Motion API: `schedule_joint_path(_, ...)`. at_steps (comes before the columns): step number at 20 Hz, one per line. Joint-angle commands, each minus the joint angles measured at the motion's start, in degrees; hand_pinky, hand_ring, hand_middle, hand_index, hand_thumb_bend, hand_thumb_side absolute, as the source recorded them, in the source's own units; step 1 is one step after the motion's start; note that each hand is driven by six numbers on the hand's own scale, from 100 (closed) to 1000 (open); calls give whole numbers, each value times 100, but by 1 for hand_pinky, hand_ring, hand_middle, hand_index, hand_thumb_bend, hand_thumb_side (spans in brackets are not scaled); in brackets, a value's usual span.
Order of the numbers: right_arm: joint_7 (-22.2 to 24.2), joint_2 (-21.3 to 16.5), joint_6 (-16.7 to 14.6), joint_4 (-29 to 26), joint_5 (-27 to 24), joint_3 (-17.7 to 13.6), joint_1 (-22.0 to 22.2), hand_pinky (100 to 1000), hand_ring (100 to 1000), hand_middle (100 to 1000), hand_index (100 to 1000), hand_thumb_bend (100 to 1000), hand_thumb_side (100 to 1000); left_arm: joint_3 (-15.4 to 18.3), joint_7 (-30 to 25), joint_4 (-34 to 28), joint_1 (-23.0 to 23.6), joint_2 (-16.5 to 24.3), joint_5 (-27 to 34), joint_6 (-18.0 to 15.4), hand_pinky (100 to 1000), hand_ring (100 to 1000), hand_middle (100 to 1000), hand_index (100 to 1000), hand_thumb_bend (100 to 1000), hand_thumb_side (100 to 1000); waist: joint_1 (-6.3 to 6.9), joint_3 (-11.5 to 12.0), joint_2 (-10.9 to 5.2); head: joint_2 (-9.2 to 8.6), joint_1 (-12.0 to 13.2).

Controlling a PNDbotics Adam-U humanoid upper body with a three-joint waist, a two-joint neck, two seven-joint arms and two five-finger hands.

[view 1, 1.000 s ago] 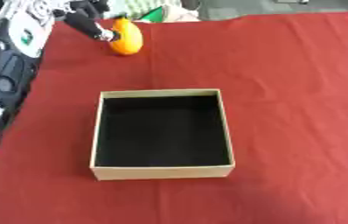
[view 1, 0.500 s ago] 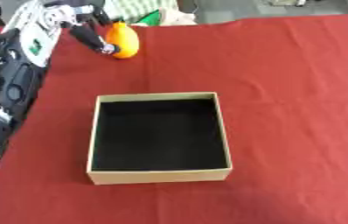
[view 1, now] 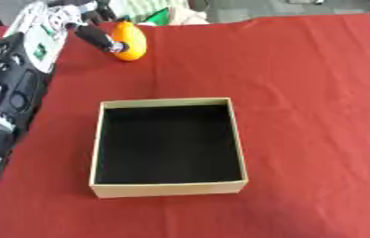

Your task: Pick up objects on the table and place them in the box.

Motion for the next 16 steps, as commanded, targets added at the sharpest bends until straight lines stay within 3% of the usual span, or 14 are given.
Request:
schedule_joint_path(1,17,-83,3,-103,-52,-11,-112,916,839,798,921,100,821,77,172,-79,-191,56,-81,71,615,838,816,863,453,356,4,-19,-95,-98,25)
schedule_joint_path(11,-13,-146,20,-103,-106,17,-176,919,840,798,923,100,831,193,305,-25,-281,90,44,218,609,833,812,866,418,365,22,-62,103,-277,92)
schedule_joint_path(16,-50,-169,33,-103,-133,24,-186,920,840,799,924,100,836,201,265,-23,-290,59,307,238,526,782,749,824,298,354,21,-63,197,-338,107)
